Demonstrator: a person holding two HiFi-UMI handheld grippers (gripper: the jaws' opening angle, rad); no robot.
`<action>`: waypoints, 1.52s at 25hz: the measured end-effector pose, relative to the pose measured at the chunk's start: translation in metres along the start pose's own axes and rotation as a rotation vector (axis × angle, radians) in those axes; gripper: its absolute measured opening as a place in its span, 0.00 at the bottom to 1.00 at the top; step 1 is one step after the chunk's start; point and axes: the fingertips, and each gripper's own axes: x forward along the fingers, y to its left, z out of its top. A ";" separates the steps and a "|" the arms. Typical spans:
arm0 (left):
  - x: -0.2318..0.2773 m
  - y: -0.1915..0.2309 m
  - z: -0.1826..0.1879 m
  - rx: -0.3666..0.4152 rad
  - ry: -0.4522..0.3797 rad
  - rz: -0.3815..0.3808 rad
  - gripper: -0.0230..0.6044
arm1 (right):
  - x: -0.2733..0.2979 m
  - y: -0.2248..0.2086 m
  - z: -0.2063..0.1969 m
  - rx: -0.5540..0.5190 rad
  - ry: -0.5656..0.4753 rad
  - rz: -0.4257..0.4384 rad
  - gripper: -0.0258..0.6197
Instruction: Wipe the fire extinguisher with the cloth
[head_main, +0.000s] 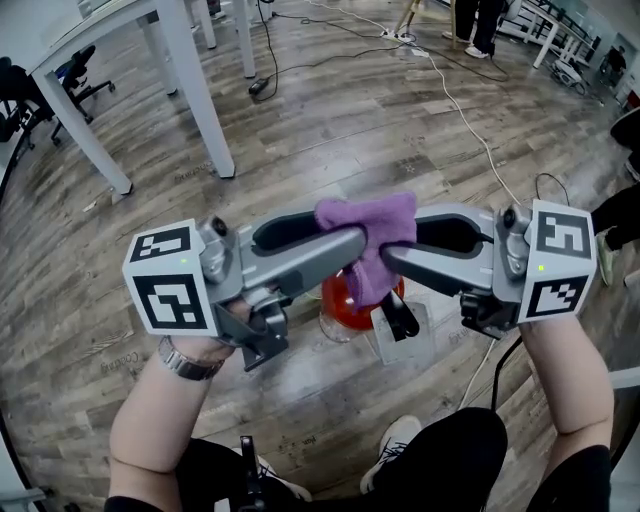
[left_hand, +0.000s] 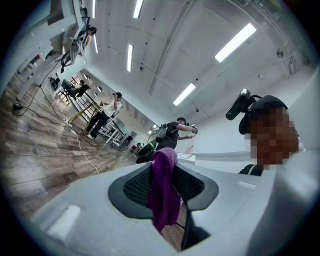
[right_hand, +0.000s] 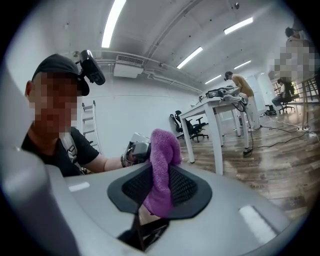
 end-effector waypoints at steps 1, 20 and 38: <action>-0.006 0.002 0.001 0.007 -0.005 0.015 0.24 | -0.006 -0.006 0.000 0.003 0.009 -0.013 0.17; -0.067 -0.025 -0.112 -0.106 0.110 0.054 0.04 | 0.015 -0.079 -0.094 -0.006 0.550 0.252 0.17; -0.114 0.026 -0.156 -0.208 0.176 0.213 0.04 | 0.080 -0.163 -0.316 0.360 0.592 0.299 0.16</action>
